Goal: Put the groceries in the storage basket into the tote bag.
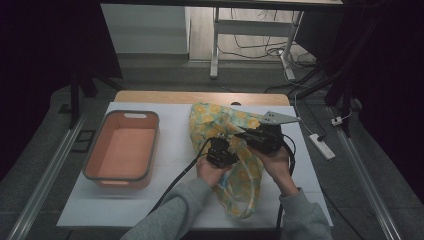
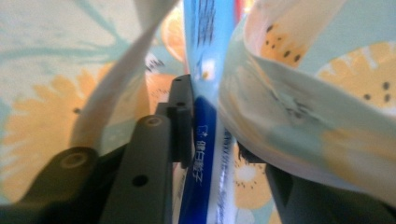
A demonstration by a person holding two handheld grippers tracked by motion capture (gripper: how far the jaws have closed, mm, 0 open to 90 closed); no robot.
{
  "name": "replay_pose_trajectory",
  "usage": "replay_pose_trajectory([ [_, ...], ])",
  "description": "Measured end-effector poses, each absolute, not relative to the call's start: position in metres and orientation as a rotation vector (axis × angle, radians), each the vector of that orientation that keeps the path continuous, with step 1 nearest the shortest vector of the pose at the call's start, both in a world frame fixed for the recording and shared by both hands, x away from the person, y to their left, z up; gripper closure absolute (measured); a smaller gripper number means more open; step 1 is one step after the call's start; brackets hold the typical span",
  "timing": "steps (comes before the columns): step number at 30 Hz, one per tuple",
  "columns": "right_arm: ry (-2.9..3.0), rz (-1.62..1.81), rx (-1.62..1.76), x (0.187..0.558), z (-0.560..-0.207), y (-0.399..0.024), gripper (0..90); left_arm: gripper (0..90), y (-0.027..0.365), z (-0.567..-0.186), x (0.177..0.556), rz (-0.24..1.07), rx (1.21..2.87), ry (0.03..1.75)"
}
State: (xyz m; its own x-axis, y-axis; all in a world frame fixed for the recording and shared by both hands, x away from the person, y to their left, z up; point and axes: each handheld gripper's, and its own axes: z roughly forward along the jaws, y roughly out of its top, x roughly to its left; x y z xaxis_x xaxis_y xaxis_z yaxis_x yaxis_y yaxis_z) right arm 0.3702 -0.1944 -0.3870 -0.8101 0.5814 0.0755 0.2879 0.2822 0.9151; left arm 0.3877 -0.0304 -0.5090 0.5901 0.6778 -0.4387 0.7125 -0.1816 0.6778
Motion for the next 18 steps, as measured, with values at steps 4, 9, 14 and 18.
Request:
replay_pose_trajectory([
  [4, 2.272, 1.543, 0.821, 0.374, -0.389, -0.199, 86.8, 63.8, -0.027, -0.499, 0.383, -0.051, 1.900, 1.095],
  [9, 2.267, 1.540, 0.843, 0.378, -0.391, -0.204, 86.8, 53.6, -0.013, -0.496, 0.378, -0.106, 1.970, 1.028],
  [14, 2.287, 1.522, 0.848, 0.380, -0.394, -0.204, 86.7, 48.8, 0.014, -0.488, 0.361, -0.054, 2.029, 0.968],
  [18, 2.302, 1.516, 0.852, 0.381, -0.397, -0.203, 86.7, 44.5, 0.035, -0.483, 0.348, -0.031, 2.049, 0.945],
])
